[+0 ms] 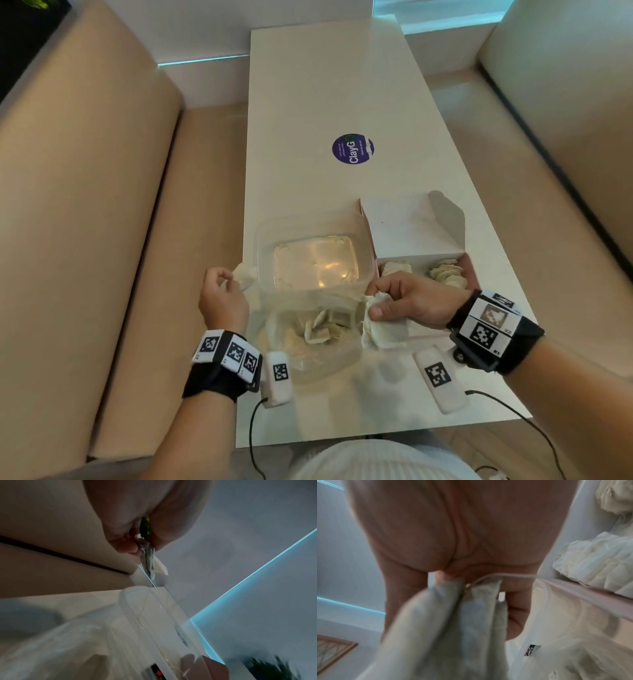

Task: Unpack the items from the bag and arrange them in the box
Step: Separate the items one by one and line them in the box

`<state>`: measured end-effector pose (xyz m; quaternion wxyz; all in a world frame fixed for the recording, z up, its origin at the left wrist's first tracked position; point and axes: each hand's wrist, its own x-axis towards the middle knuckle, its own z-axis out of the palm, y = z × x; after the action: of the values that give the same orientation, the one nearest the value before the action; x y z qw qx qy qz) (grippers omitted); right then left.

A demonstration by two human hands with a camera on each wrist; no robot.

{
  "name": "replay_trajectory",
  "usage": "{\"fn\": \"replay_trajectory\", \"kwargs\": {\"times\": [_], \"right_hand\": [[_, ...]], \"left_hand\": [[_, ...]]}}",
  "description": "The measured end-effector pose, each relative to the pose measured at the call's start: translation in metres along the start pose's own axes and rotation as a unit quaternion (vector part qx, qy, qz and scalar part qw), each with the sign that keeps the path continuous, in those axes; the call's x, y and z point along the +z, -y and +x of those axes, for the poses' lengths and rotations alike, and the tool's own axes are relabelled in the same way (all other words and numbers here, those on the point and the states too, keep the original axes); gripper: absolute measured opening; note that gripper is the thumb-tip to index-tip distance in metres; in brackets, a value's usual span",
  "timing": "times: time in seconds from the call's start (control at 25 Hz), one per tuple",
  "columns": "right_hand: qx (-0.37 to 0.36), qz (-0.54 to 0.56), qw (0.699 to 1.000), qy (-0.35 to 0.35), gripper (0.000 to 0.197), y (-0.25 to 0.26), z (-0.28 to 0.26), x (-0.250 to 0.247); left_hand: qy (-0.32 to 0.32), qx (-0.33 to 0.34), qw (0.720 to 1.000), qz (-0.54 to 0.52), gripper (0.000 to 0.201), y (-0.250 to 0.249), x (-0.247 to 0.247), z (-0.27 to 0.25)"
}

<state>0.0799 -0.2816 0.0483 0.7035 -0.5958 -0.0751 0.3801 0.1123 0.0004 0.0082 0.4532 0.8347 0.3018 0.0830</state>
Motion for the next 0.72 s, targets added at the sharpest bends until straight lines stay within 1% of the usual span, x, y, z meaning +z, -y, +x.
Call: {"fn": "replay_trajectory", "kwargs": {"times": [0.04, 0.08, 0.12, 0.16, 0.24, 0.28, 0.36, 0.44, 0.48, 0.56, 0.6, 0.64, 0.72], "right_hand": [[-0.002, 0.004, 1.000, 0.000, 0.038, -0.001, -0.001, -0.002], [0.000, 0.015, 1.000, -0.002, 0.045, -0.004, -0.002, -0.004], [0.000, 0.034, 0.999, -0.002, 0.052, -0.006, -0.002, -0.005], [-0.001, 0.065, 0.998, 0.001, 0.054, -0.009, -0.002, -0.006], [-0.010, 0.120, 0.993, 0.005, 0.042, -0.013, -0.001, -0.004], [-0.012, 0.134, 0.991, 0.001, 0.036, -0.015, 0.000, -0.003], [-0.011, 0.137, 0.990, -0.008, 0.032, -0.018, 0.002, -0.002], [-0.001, 0.115, 0.993, -0.020, 0.034, -0.019, 0.004, -0.003], [0.003, 0.108, 0.994, -0.026, 0.036, -0.020, 0.004, -0.004], [0.009, 0.096, 0.994, -0.046, 0.037, -0.022, 0.003, -0.007], [0.014, 0.080, 0.995, -0.065, 0.034, -0.023, 0.002, -0.009], [0.021, 0.059, 0.994, -0.086, 0.031, -0.024, 0.002, -0.009], [0.026, 0.007, 0.988, -0.150, 0.027, -0.028, 0.001, -0.012]], "left_hand": [[0.007, 0.015, 1.000, 0.016, 0.018, 0.001, -0.001, 0.003], [0.033, 0.042, 0.998, 0.037, 0.023, 0.000, -0.001, 0.000], [0.074, 0.076, 0.993, 0.052, 0.026, -0.005, 0.001, -0.005], [0.123, 0.106, 0.985, 0.060, 0.027, -0.010, 0.005, -0.016], [0.215, 0.140, 0.966, 0.044, 0.028, -0.018, 0.015, -0.042], [0.252, 0.146, 0.956, 0.022, 0.027, -0.022, 0.020, -0.054], [0.315, 0.144, 0.938, -0.029, 0.024, -0.025, 0.028, -0.073], [0.381, 0.116, 0.914, -0.074, 0.018, -0.026, 0.030, -0.083], [0.408, 0.107, 0.903, -0.085, 0.020, -0.025, 0.031, -0.085], [0.438, 0.110, 0.888, -0.086, 0.025, -0.022, 0.032, -0.088], [0.440, 0.113, 0.887, -0.087, 0.027, -0.020, 0.032, -0.088], [0.432, 0.108, 0.890, -0.093, 0.029, -0.019, 0.033, -0.088], [0.385, 0.101, 0.913, -0.086, 0.025, -0.019, 0.035, -0.087]]}}
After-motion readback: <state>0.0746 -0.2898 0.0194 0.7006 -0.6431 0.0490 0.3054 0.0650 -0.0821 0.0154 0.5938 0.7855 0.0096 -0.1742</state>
